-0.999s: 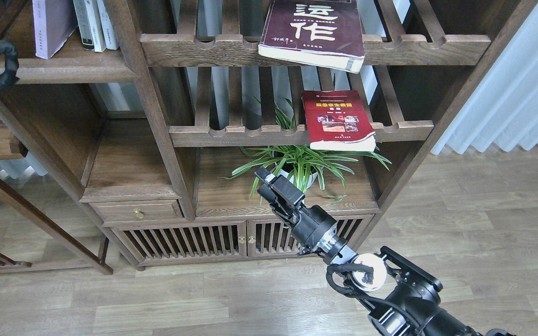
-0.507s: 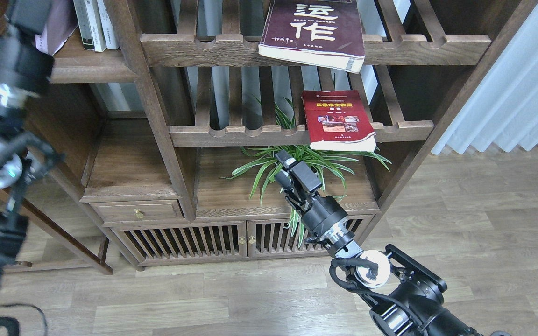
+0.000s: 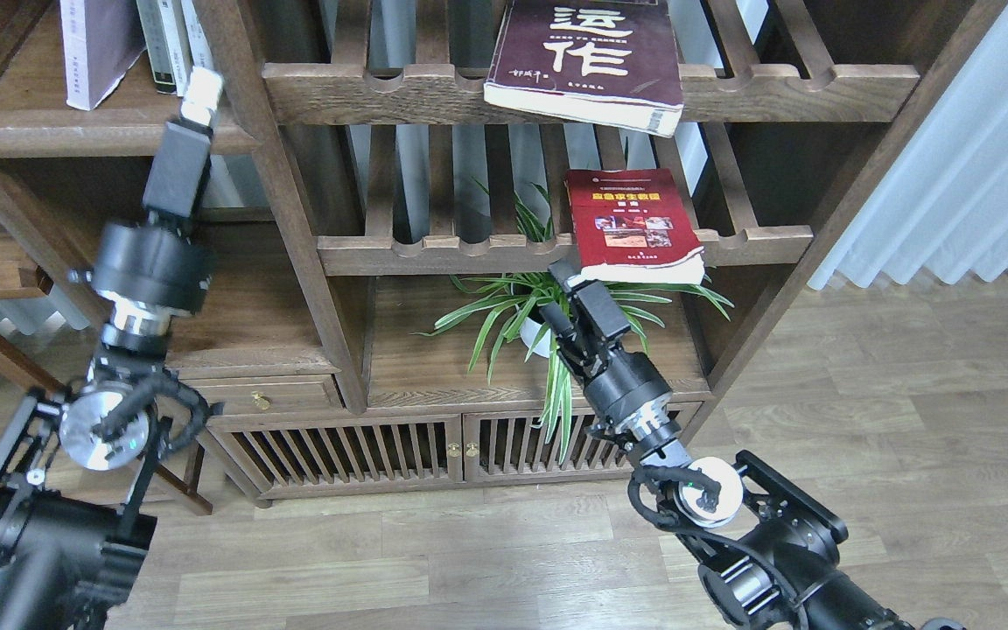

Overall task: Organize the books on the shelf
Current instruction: 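Lower the left arm and reach the right gripper to the red book, then tip the red book outward off the shelf with the right gripper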

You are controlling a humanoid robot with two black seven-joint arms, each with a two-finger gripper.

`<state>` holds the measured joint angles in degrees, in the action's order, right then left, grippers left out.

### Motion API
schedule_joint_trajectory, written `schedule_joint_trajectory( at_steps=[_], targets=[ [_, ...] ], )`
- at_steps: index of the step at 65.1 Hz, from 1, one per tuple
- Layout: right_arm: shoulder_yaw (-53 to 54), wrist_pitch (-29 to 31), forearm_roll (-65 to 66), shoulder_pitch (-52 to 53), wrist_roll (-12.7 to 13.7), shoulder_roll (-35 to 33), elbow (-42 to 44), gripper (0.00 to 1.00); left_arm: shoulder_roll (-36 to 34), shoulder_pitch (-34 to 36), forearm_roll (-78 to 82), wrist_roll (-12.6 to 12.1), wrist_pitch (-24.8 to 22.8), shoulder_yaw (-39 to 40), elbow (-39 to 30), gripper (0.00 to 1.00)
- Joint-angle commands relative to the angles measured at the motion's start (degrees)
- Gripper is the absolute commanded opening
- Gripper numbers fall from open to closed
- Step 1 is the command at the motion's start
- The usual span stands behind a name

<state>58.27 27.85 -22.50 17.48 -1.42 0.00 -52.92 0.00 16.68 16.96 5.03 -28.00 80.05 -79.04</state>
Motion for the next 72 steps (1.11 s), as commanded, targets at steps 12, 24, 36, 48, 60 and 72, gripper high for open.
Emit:
schedule_joint_trajectory(
  at_steps=[12,24,36,48,60,72],
  targets=[
    [5.1,-7.1,-0.09,0.28,-0.08,0.0,0.45,0.98,0.0,-1.92,-4.83,0.15,0.0,-1.65,2.58,0.97],
    [5.1,-10.89,0.0,1.24,-0.16,0.0,2.82,0.98,0.0,-3.23,-5.63,0.85,0.0,-2.97,2.49,0.99],
    [5.8,-12.91,0.0,6.33,-2.71,0.0,10.2,0.98,0.0,-5.08,-5.63,0.94,0.0,-5.16,2.23,0.99],
    [7.91,-15.89,-0.09,9.15,-4.21,0.0,12.23,0.98,0.0,-4.9,-5.63,0.85,0.0,-7.36,2.23,0.99],
    [9.14,-19.32,0.0,10.03,-4.21,0.0,12.23,0.96,0.0,-4.55,-5.63,0.15,0.0,-8.5,2.23,0.99],
    [9.14,-21.52,-0.09,10.56,-4.21,0.0,12.23,0.79,0.0,-4.46,-5.54,0.06,0.0,-8.5,2.4,0.99]
  ],
)
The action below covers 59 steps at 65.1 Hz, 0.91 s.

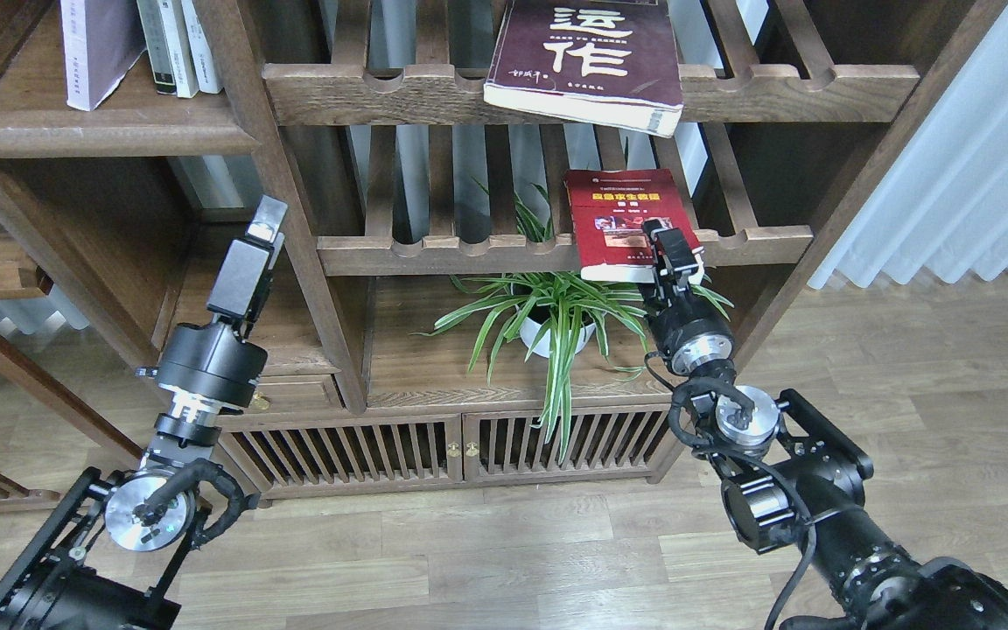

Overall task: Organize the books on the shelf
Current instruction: 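Tip the red book outward off the shelf with the right gripper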

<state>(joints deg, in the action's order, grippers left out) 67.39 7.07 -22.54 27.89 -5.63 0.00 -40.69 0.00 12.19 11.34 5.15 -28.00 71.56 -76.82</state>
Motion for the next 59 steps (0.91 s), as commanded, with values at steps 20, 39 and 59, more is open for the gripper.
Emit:
schedule_joint_trajectory(
  at_steps=[20,39,59],
  targets=[
    [0.11,2.59,-1.19,-0.03,-0.09,0.0,-0.44,0.44,0.0,-0.15,0.09,-0.05,0.0,0.07,0.27,0.99],
    [0.11,14.1,-1.72,-0.99,-0.09,0.0,0.09,0.05,0.0,-0.59,0.0,-0.14,0.0,-0.19,0.35,0.99],
    [0.02,20.93,-3.92,-3.98,2.19,0.0,-1.32,0.04,0.0,-0.68,-2.54,-5.49,0.0,-0.98,1.41,0.99]
  ],
)
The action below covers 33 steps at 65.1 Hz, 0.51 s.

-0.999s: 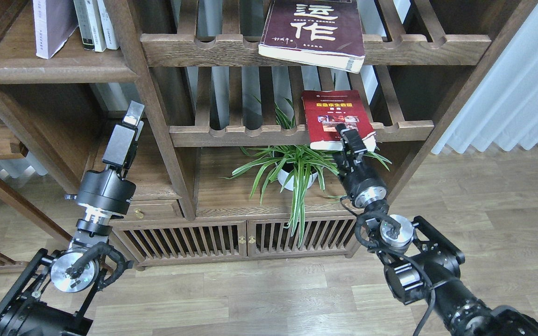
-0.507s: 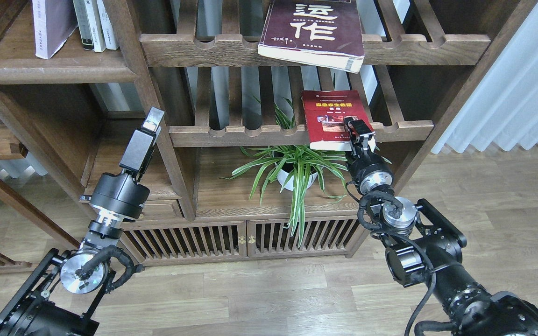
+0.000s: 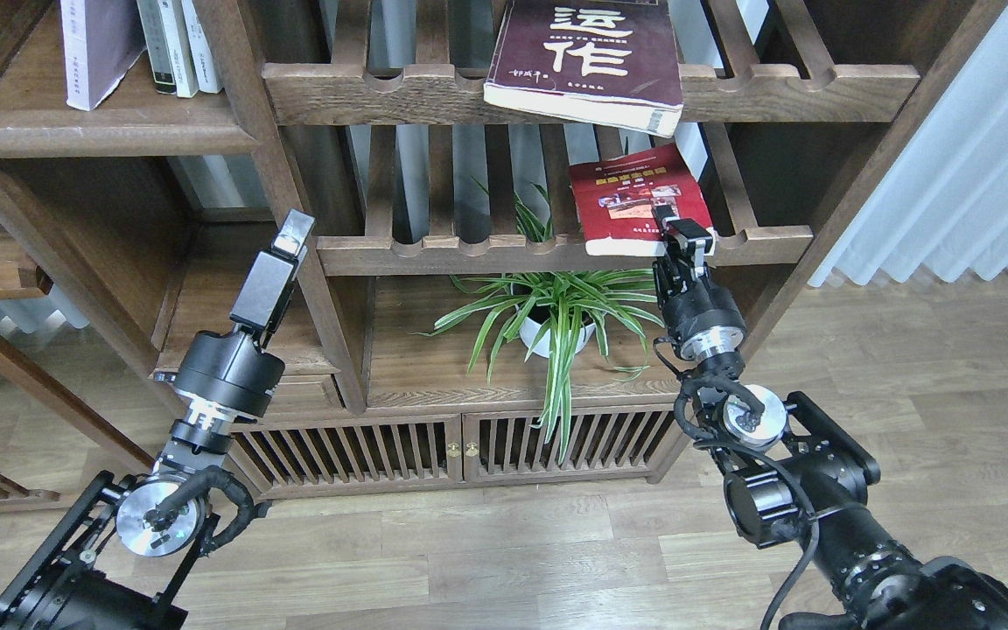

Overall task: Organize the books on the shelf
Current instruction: 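Tip the red book outward off the shelf with the right gripper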

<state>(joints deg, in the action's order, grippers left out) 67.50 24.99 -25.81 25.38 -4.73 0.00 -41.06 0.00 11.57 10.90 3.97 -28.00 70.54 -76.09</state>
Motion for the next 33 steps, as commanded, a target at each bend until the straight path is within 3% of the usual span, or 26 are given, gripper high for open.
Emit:
schedule_joint_trajectory(
  at_steps=[1,6,13,17,24,30,33],
  targets=[
    [-0.09,3.01,-0.73,-1.65,1.56,0.0,-1.03,0.04,0.0,-0.06,-2.45,-4.93,0.0,0.03,0.77,0.99],
    [-0.09,3.01,-1.34,-4.46,4.8,0.0,-2.96,0.04,0.0,-0.06,-6.32,-11.68,0.0,0.12,1.74,0.99],
    [-0.09,3.01,-2.58,-7.36,8.32,0.0,-5.25,0.04,0.0,0.03,-8.96,-18.37,0.0,0.47,2.0,0.99],
    [-0.18,3.01,-2.75,-8.77,9.91,0.0,-6.92,0.04,0.0,-0.06,-10.19,-19.87,0.0,0.21,1.83,0.99],
    [-0.61,3.01,-2.75,-10.7,12.02,0.0,-9.47,0.04,0.0,0.03,-13.35,-20.22,0.0,-0.23,1.83,0.97],
    [-0.97,3.01,-2.75,-11.67,12.11,0.0,-11.4,0.04,-0.17,-0.06,-16.43,-20.31,0.0,-2.33,1.83,0.97],
    [-1.23,3.01,-2.75,-12.81,12.28,0.0,-13.16,0.04,-4.21,-0.23,-19.94,-20.31,0.0,-5.23,1.65,0.97]
  ],
)
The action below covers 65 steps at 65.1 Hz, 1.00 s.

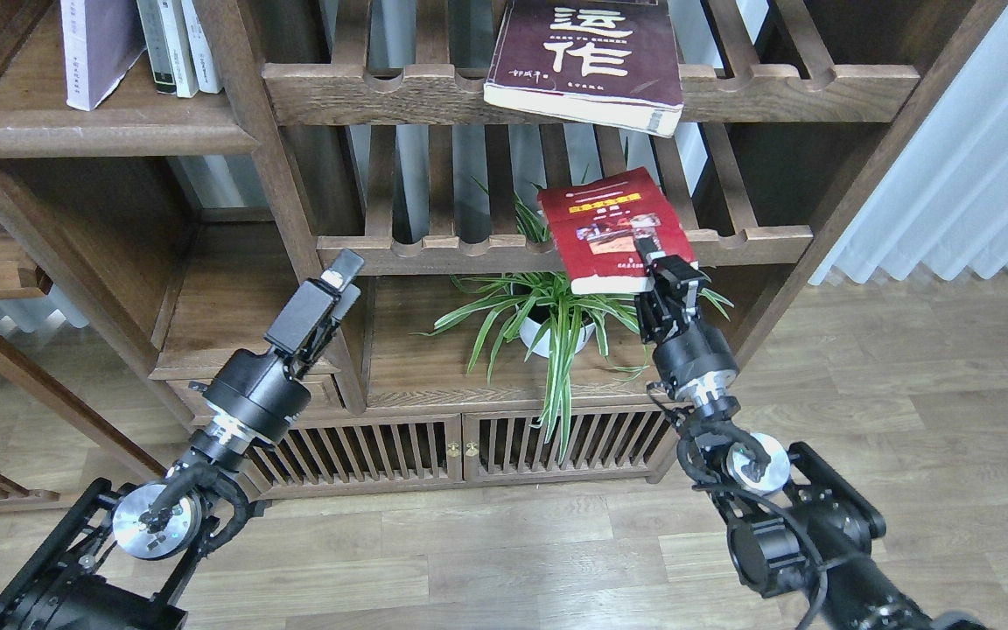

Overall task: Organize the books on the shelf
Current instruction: 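Tip the red book outward off the shelf with the right gripper, then catch and hold the red book between both grippers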

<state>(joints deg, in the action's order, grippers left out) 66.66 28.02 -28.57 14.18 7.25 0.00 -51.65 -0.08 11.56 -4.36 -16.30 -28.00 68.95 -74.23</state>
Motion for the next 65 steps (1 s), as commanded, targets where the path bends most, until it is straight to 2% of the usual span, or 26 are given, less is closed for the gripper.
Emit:
schedule_joint_trajectory(
  at_steps=[1,17,39,44,53,65],
  targets=[
    [-0.48,-0.02,0.0,-1.96,0.31,0.0,-3.1,0.04,-5.1,-0.31,-5.47,-0.04,0.0,-4.25,-0.22,0.97],
    [-3.12,-0.02,0.0,-5.83,0.31,0.0,-10.48,0.04,-10.91,-2.15,-8.29,0.31,0.0,-7.86,-0.39,0.97],
    [-10.59,-0.02,0.27,-6.45,0.31,0.0,-11.72,0.03,-9.86,-3.12,-9.96,0.92,0.0,-9.27,-0.83,0.98],
    [-12.17,-0.02,0.27,-6.45,0.22,0.0,-11.72,0.03,-9.24,-3.56,-10.05,1.45,0.0,-9.53,-1.18,0.98],
    [-13.49,-0.02,0.35,-6.45,0.22,0.0,-12.15,0.03,-8.71,-4.7,-10.23,3.91,0.0,-10.85,-1.36,0.98],
    [-14.81,-0.02,0.27,-7.94,0.22,0.0,-14.88,0.03,-8.01,-5.32,-11.11,4.97,0.0,-11.91,-1.36,0.97]
  ],
)
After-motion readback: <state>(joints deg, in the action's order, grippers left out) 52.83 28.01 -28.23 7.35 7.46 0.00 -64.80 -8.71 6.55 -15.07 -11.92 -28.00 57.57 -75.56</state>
